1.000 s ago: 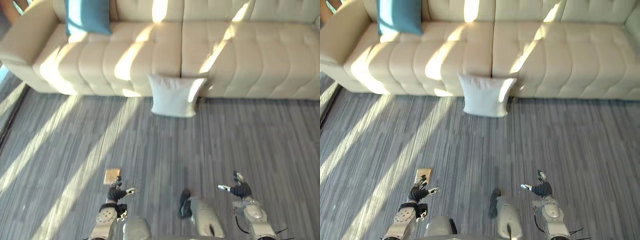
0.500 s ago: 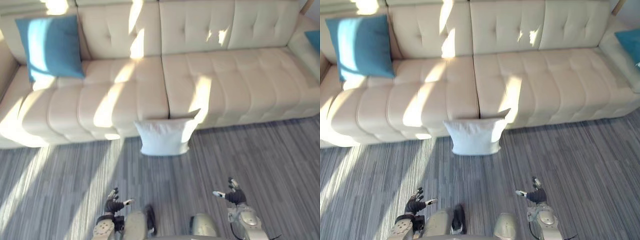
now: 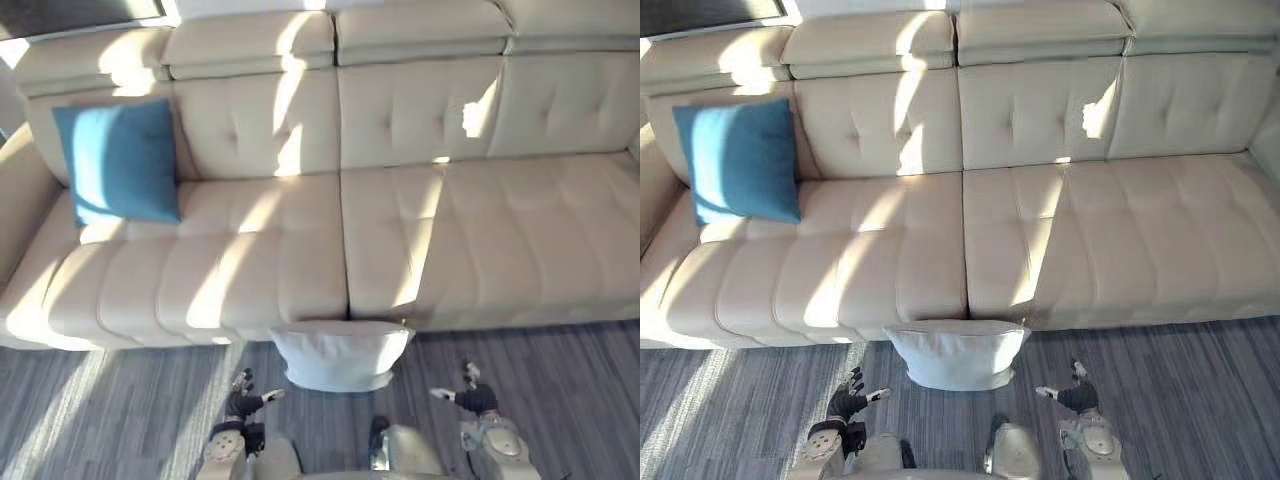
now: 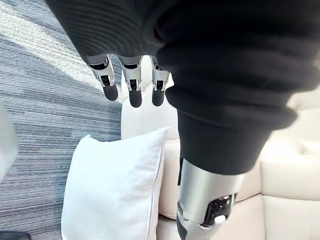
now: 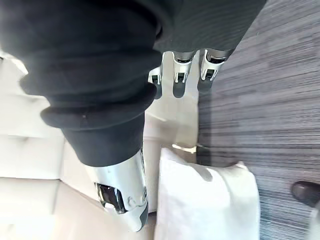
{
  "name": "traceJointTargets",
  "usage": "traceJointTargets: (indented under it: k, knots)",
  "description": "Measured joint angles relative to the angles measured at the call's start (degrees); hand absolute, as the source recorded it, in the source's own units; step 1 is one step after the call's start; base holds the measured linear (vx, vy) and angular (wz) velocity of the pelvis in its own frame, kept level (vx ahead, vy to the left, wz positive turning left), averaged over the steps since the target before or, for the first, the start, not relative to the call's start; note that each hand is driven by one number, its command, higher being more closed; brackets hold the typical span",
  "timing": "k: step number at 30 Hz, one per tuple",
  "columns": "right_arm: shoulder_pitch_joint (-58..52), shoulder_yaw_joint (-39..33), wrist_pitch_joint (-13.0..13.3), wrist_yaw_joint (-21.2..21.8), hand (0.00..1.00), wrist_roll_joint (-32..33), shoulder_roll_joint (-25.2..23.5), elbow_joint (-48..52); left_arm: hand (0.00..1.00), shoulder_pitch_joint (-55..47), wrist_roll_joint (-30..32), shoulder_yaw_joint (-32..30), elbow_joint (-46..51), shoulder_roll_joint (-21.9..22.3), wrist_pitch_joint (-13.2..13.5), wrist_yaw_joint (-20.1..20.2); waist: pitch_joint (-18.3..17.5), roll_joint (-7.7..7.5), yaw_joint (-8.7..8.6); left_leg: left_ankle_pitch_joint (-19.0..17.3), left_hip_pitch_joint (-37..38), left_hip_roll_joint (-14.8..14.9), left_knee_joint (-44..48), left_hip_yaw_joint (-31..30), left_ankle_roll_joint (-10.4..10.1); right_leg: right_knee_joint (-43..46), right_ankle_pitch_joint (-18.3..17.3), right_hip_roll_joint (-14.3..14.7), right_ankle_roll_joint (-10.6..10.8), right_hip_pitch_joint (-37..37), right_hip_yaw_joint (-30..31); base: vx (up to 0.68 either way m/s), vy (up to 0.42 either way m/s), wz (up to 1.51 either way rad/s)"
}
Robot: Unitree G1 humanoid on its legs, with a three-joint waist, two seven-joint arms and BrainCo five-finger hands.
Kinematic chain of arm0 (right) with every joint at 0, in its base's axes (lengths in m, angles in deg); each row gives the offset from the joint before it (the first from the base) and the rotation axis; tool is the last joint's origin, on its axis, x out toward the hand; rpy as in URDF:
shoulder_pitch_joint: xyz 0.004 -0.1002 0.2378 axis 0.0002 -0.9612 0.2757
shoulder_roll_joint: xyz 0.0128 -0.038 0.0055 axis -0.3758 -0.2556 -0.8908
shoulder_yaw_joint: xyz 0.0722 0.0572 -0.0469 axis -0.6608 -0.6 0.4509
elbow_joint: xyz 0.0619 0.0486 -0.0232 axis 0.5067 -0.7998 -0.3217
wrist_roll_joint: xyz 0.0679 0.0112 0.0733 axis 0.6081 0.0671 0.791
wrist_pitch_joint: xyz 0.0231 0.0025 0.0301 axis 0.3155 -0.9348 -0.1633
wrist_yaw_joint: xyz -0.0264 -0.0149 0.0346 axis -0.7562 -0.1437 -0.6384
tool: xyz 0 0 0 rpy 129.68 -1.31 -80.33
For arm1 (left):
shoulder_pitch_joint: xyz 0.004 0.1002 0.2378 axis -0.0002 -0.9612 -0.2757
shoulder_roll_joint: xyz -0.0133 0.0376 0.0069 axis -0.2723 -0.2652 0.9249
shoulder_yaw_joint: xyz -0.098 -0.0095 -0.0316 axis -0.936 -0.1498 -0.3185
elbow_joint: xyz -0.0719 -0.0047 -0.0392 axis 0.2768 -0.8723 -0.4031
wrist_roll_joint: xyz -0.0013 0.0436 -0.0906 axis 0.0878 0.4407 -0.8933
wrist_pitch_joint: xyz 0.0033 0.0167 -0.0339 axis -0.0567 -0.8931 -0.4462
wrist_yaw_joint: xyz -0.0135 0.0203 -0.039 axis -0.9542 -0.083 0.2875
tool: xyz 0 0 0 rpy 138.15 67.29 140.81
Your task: Pick up cushions and gather them together orderly.
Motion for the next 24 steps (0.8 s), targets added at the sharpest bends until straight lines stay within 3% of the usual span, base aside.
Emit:
traceJointTargets:
  k: [1,3,7,10,16,24]
  knots:
    - [-0.11,-0.01,0.03,-0.10,0.00,-0.04,0.13,-0.08,0.00,-0.07,0.00,0.12,-0.07,0.01,0.02,0.00,0.06,1.09,-0.14,2.91,-0.18,0.06,-2.61,-0.75,-0.35,0.57,-0.58,0.55,0.89,-0.12,0.23,0.10,0.161,-0.26]
    - [-0.45,0.31,-0.08,-0.85,0.00,-0.13,-0.74,-0.80,0.00,0.46,0.00,0.09,-0.93,-0.82,-0.01,-0.04,-0.11,-1.02,0.11,2.76,0.59,-2.33,-4.08,0.19,-0.19,1.40,-1.48,-1.56,2.72,-1.69,1.72,0.11,0.146,-0.11]
    - [0.85,0.63,-0.10,-1.53,0.00,-0.72,-0.73,-2.75,0.00,1.98,0.01,0.08,-1.17,-2.17,0.01,-0.43,0.35,-1.32,0.06,1.86,-3.42,-4.07,-2.46,1.05,1.36,3.86,-2.03,-3.57,4.23,-6.24,2.92,0.06,0.126,-0.01]
    - [4.35,0.57,-0.09,-2.98,0.00,-0.52,-1.02,-2.15,0.00,6.42,-0.70,0.05,1.23,-4.52,0.14,-1.86,4.74,-1.36,0.69,1.02,-9.06,-2.76,4.52,1.13,2.67,9.11,-2.17,-3.82,4.15,-10.89,3.02,-0.06,0.045,0.06]
    - [12.30,0.48,0.19,-6.35,0.00,4.33,-1.02,0.85,0.00,18.12,-3.13,-0.98,4.29,-7.31,1.30,-5.09,11.06,-2.60,1.08,-6.31,-25.89,0.86,21.79,0.24,3.93,26.11,-9.25,-4.89,3.62,-27.23,3.47,-0.16,0.002,0.06]
    - [32.94,1.61,0.13,-8.85,0.00,6.78,-0.86,0.75,0.00,37.12,-5.14,-5.84,5.43,-5.39,1.37,-7.76,17.41,-2.41,1.48,-7.64,-51.30,4.20,38.27,-2.62,5.45,42.22,-10.78,-4.29,2.74,-52.04,4.95,-0.17,-0.033,-0.02]
